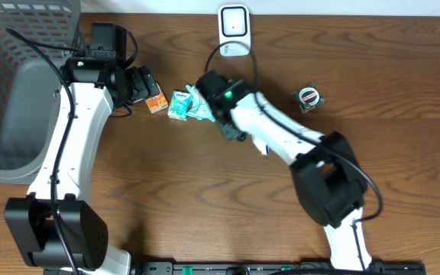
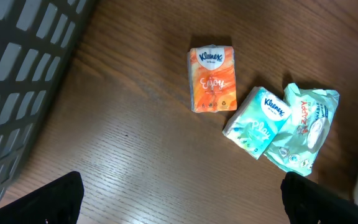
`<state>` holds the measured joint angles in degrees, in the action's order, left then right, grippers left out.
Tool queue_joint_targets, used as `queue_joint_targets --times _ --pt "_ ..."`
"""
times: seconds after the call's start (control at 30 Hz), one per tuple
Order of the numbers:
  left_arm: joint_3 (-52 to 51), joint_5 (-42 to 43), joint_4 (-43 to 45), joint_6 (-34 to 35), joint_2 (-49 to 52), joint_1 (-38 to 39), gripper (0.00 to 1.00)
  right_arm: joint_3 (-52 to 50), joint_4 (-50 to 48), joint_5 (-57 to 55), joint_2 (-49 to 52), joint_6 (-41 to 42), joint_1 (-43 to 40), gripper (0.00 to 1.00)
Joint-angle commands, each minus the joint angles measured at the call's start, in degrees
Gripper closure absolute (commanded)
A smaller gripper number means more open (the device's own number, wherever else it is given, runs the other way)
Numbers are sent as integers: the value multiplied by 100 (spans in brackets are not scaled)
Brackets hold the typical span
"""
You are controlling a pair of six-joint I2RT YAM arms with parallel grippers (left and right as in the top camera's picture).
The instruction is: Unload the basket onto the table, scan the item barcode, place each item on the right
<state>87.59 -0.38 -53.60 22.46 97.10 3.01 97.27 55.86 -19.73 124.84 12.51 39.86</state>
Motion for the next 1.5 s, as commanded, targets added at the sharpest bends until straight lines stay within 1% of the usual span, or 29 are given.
queue_joint_targets --times 0.0,0.1,0.23,0.43,0.53,0.6,0.63,0.7,0.73,0.77,0.87,0.93,1.1,1.17,1.27,1.37,1.47 --pt "26 -74 -15 -37 26 -20 0 61 48 122 44 144 229 86" --pt "26 -74 -15 -35 26 -20 0 234 105 125 -15 164 369 69" --pt "26 -74 -15 -35 26 -20 0 597 487 109 -48 155 452 56" --pt "26 -74 -15 -37 26 -20 0 839 844 -564 -48 160 238 45" --pt "26 -74 -15 -35 26 -20 0 839 916 -533 -48 160 -39 45" --pt "26 -74 -15 -37 26 -20 0 839 927 -356 -48 155 -278 45" --pt "26 -74 -15 -35 26 -20 0 839 903 -44 -48 120 -446 46" --pt "26 -74 -15 -37 26 -20 0 837 861 590 -44 -107 -640 55" --pt "26 -74 -15 -35 26 -20 0 837 855 1165 -44 -358 -780 59" --pt "26 -74 -15 -35 26 -20 0 837 857 1497 -44 -503 -859 62" --pt "26 -74 -15 -37 26 -20 0 822 852 2505 -42 -883 -1082 67" --pt "26 -74 -15 -35 26 -20 0 752 800 2826 -42 -964 -1150 67" --pt "26 -74 -15 -35 26 -20 0 286 365 2824 -33 -962 -1141 70" --pt "26 -74 -15 -37 26 -20 0 -39 35 2747 -33 -931 -1113 74" --pt "26 -74 -15 -35 26 -20 0 -498 -409 2142 -33 -564 -1099 77" --pt "26 -74 -15 -35 26 -20 0 -632 -448 1506 -33 -184 -1152 88" --pt "26 -74 -15 -37 26 -20 0 -503 -280 619 -81 229 -1283 88"
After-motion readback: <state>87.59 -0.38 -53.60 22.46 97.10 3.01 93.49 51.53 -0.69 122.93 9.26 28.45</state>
